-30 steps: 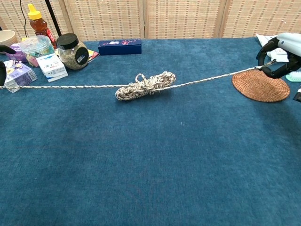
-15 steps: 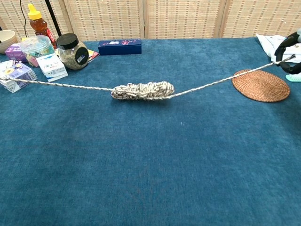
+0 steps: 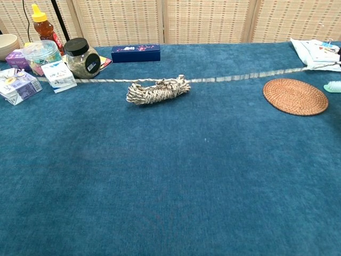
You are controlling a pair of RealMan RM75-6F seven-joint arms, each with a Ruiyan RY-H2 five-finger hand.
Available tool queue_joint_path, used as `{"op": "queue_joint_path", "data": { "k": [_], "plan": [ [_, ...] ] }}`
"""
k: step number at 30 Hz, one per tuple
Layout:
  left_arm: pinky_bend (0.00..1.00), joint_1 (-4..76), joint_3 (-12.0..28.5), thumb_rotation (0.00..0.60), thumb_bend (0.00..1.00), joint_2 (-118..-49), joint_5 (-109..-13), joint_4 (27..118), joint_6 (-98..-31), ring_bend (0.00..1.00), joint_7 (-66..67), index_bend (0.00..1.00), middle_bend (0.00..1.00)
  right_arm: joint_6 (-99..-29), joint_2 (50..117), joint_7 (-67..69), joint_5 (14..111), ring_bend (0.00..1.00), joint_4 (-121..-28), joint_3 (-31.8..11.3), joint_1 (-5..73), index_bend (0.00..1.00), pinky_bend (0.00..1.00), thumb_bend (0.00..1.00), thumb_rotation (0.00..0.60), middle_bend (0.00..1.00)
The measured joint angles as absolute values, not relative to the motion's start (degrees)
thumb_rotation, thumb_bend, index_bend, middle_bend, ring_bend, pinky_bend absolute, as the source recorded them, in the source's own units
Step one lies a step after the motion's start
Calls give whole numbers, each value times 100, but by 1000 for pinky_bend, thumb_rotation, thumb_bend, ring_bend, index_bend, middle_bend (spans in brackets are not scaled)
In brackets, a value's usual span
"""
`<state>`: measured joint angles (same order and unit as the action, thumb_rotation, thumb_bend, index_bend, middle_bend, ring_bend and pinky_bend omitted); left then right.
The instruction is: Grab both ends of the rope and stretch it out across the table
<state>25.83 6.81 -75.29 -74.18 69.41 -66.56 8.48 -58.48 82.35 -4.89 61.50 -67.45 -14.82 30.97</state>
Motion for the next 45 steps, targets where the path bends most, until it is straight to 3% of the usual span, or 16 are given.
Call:
{"op": "queue_joint_path", "data": {
  "k": [35,45],
  "plan": [
    [0,2355,865,600,494,-7268,-7070,6434,-6574,0,650,664,98,-5837,8083,-382,6179,27,-6649,-1466,2917,600,0,555,600,280],
    [0,2398,939,600,495,-7256,-7291,6681,-6776,0,464,664,98,-5941,8008,-354,6336,27,-6973,-1435,2878,601,0,555,600,282]
  ]
}}
